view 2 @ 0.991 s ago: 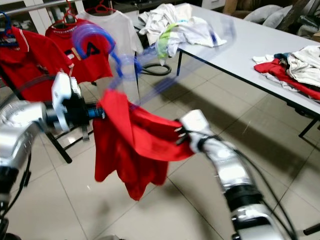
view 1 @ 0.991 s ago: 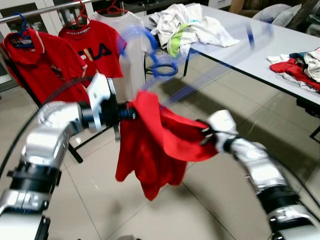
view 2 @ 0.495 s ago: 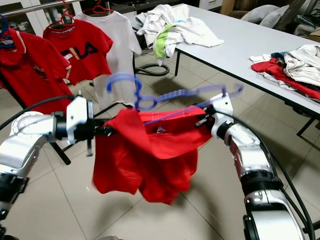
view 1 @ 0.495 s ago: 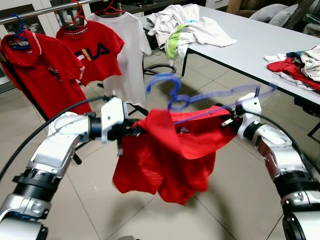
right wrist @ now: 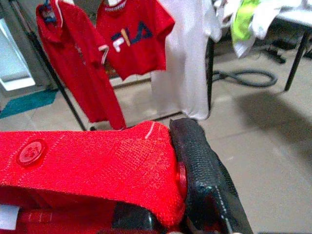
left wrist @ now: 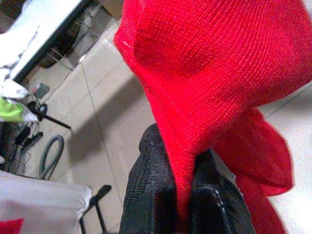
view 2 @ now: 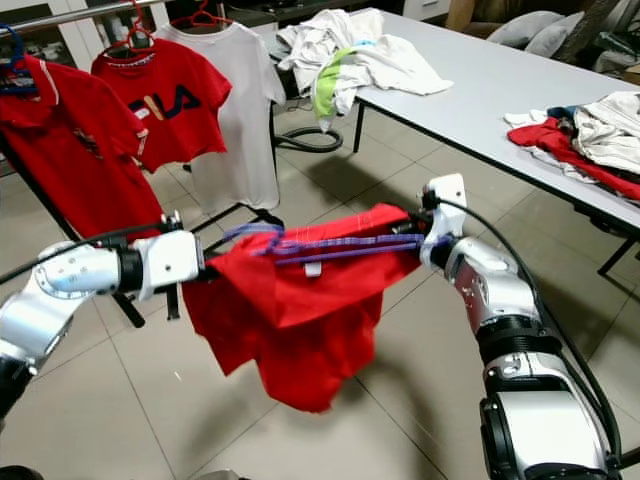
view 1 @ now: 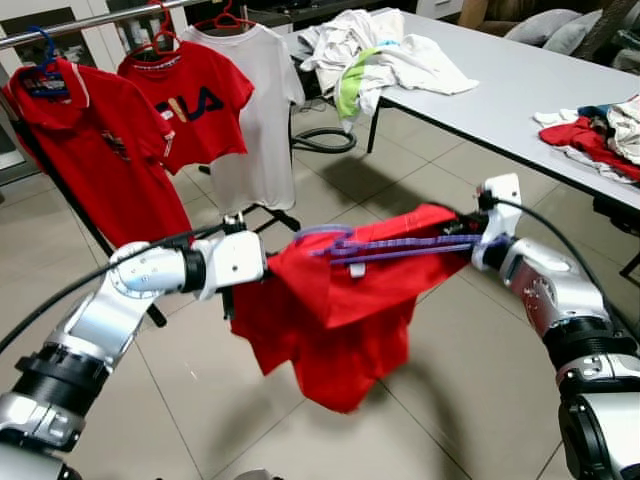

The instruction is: Hang hanger

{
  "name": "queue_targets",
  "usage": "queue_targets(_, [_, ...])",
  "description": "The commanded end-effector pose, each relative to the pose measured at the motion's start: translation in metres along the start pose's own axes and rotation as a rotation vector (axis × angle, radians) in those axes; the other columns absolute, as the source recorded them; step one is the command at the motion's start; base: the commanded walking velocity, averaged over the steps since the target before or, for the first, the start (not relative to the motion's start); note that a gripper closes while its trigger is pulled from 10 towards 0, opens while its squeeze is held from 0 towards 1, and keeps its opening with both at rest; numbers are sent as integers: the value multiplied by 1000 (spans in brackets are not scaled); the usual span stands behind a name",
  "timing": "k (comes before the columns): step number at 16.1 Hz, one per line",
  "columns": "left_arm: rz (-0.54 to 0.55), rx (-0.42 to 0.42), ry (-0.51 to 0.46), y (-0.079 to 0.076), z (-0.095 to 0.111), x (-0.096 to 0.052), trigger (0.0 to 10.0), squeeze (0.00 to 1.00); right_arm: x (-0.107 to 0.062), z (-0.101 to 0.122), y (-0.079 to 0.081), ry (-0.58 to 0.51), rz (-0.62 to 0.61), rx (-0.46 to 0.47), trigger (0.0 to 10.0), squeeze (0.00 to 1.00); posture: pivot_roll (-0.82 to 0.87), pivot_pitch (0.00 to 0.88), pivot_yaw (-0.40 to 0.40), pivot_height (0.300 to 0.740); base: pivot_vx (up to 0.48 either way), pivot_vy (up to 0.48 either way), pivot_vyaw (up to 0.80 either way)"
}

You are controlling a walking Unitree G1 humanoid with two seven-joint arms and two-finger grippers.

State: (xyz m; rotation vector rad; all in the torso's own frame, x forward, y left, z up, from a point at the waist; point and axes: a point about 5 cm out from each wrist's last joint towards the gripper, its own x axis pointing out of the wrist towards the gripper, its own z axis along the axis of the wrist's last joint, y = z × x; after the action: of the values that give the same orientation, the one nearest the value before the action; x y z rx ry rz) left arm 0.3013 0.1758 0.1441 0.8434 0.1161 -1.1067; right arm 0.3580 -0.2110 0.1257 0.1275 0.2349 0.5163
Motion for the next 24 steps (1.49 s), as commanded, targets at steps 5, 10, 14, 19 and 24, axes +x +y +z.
queue_targets(5, [173, -204, 410, -3, -82, -78, 0, 0, -72, 45, -79, -189, -395, 74, 0, 0, -31, 0, 28, 740, 0, 0, 0])
queue_targets(10, [59, -221, 532, -9, -98, -107, 0, 0, -75, 51, -83, -200, -402, 76, 0, 0, -31, 0, 31, 740, 0, 0, 0])
queue_targets(14, [140, -309, 232, 4, -75, -90, 0, 0, -68, 43, -68, -145, -245, -10, 0, 0, -31, 0, 28, 740, 0, 0, 0])
queue_targets(19, [101, -279, 340, 2, -82, -85, 0, 0, -55, 20, -46, -117, -131, -8, 0, 0, -35, 0, 37, 740, 0, 0, 0])
queue_targets(24, [47, -209, 299, 2, -74, -75, 0, 0, -50, 25, -41, -164, -198, 94, 0, 0, -34, 0, 32, 740, 0, 0, 0])
